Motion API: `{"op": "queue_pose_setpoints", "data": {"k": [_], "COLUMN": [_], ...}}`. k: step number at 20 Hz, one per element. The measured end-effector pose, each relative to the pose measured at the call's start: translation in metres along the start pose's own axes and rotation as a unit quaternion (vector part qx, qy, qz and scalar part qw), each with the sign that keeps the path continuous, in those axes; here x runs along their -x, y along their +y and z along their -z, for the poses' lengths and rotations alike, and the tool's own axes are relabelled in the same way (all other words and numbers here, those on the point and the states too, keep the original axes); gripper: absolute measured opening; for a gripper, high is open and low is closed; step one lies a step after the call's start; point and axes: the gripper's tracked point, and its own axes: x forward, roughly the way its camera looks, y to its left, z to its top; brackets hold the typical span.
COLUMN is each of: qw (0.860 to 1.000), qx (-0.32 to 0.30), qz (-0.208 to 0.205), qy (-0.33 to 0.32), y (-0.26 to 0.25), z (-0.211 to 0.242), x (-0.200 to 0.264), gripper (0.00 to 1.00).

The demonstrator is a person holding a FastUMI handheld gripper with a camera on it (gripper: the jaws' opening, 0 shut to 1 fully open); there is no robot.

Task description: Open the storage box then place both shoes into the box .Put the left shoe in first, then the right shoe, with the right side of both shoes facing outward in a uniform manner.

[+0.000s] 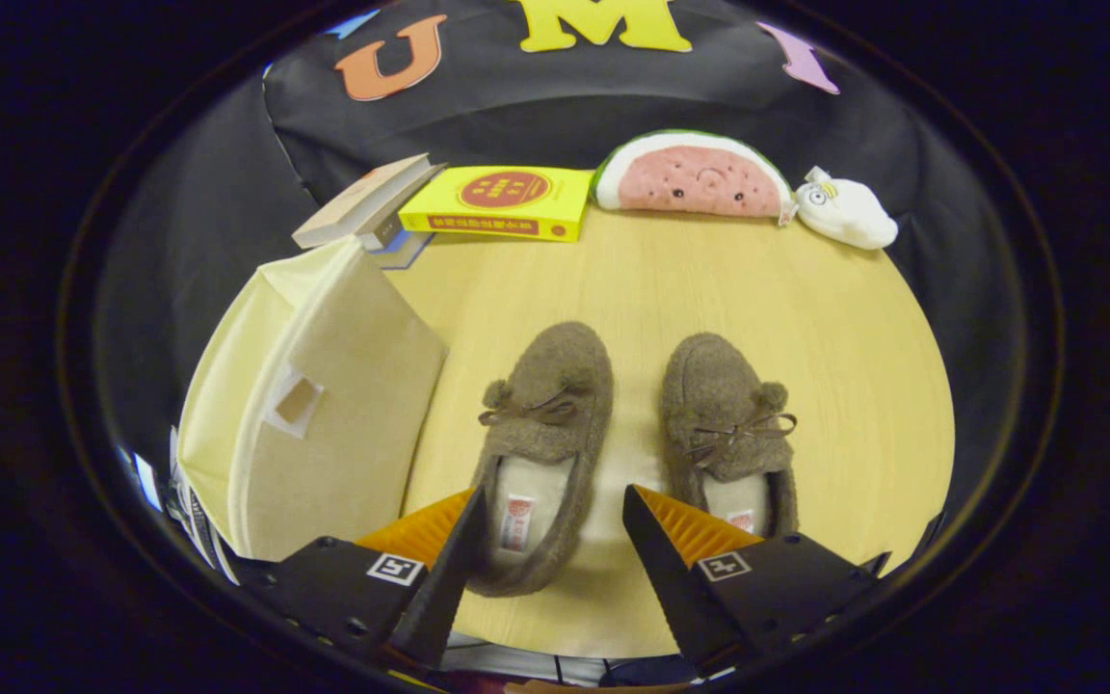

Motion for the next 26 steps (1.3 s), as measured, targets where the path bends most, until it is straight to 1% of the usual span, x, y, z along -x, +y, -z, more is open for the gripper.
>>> {"op": "queue_pose_setpoints", "data": {"k": [1, 2, 3, 4, 5, 6, 7, 8, 9, 10, 13, 18, 23, 26], "qw": [1.000, 1.000, 0.999, 0.999, 0.998, 0.998, 0.997, 0.997, 0.997, 0.998, 0.998, 0.997, 0.994, 0.991], "qx": [0.000, 0.000, -0.005, -0.013, -0.026, -0.037, -0.045, -0.051, -0.038, -0.034, -0.055, -0.065, -0.068, -0.068], "qz": [0.007, 0.004, 0.005, 0.008, 0.008, -0.006, -0.007, -0.012, -0.013, -0.012, -0.015, -0.032, -0.048, -0.066], "qy": [0.015, 0.026, 0.034, 0.040, 0.049, 0.057, 0.067, 0.062, 0.060, 0.055, 0.038, -0.004, -0.069, -0.097], "y": [-0.004, -0.004, -0.005, -0.008, -0.009, -0.005, -0.006, -0.005, -0.006, -0.006, -0.009, 0.002, 0.034, 0.069], "z": [0.005, 0.006, 0.006, 0.007, 0.008, 0.010, 0.012, 0.011, 0.010, 0.010, 0.004, -0.011, -0.047, -0.065], "x": [-0.008, -0.014, -0.020, -0.026, -0.031, -0.037, -0.042, -0.039, -0.037, -0.035, -0.021, 0.036, 0.108, 0.138], "gripper": [0.87, 0.87, 0.77, 0.70, 0.58, 0.46, 0.30, 0.16, 0.02, 0.01, 0.00, 0.00, 0.00, 0.00]}}
